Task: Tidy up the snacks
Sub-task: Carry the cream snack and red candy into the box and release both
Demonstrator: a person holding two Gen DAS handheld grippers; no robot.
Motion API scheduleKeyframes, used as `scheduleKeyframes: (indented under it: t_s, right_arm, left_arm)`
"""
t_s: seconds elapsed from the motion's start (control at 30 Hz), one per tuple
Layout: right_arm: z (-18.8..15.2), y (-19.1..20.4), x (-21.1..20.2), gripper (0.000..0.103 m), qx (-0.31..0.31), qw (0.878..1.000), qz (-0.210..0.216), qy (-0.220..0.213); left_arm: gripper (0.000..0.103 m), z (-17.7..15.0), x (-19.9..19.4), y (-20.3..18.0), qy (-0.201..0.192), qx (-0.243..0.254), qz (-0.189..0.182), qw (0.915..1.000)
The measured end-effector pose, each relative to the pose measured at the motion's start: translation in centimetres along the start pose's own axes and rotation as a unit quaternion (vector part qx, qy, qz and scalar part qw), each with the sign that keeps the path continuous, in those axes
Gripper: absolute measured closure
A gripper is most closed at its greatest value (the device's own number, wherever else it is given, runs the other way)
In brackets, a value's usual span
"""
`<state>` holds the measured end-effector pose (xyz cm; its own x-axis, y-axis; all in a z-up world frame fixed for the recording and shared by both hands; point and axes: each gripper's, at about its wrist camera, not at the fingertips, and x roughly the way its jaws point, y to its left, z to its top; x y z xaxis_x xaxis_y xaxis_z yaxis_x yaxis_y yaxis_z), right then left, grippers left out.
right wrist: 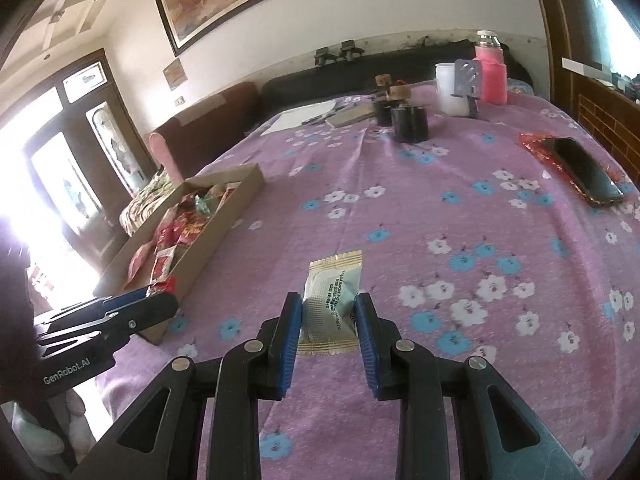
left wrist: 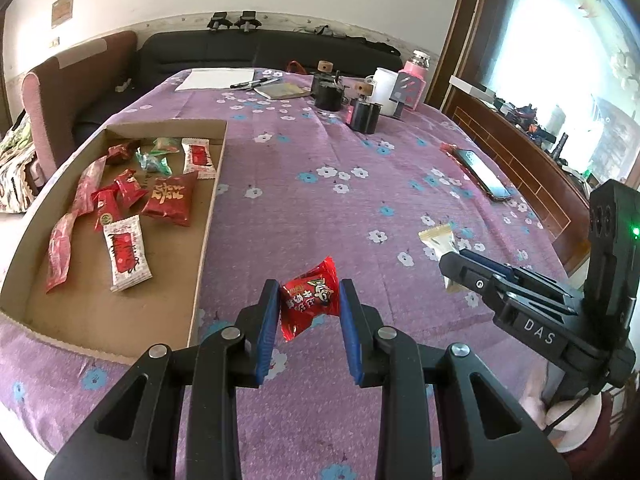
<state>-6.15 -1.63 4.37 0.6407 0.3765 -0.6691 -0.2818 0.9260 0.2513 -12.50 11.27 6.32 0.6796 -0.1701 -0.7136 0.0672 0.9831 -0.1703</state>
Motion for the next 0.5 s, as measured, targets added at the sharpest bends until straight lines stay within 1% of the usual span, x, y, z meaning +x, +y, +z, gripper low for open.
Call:
scheduleKeyframes:
  t_s: [0.23, 0.5]
  right_arm:
    - [-0.3, 0.2, -0.5, 0.075, 0.005, 1.000, 0.005, 0.000]
    - [-0.8, 1.0, -1.2, 0.075, -0.002, 1.000, 0.012, -0.002]
  left_arm:
    - [0.076, -0.1, -0.5, 0.2, -0.003, -0.004, 0.014, 0.9999]
    - [0.076, -0.3, -1.5, 0.2, -0.014, 0.003, 0.035, 0.9993]
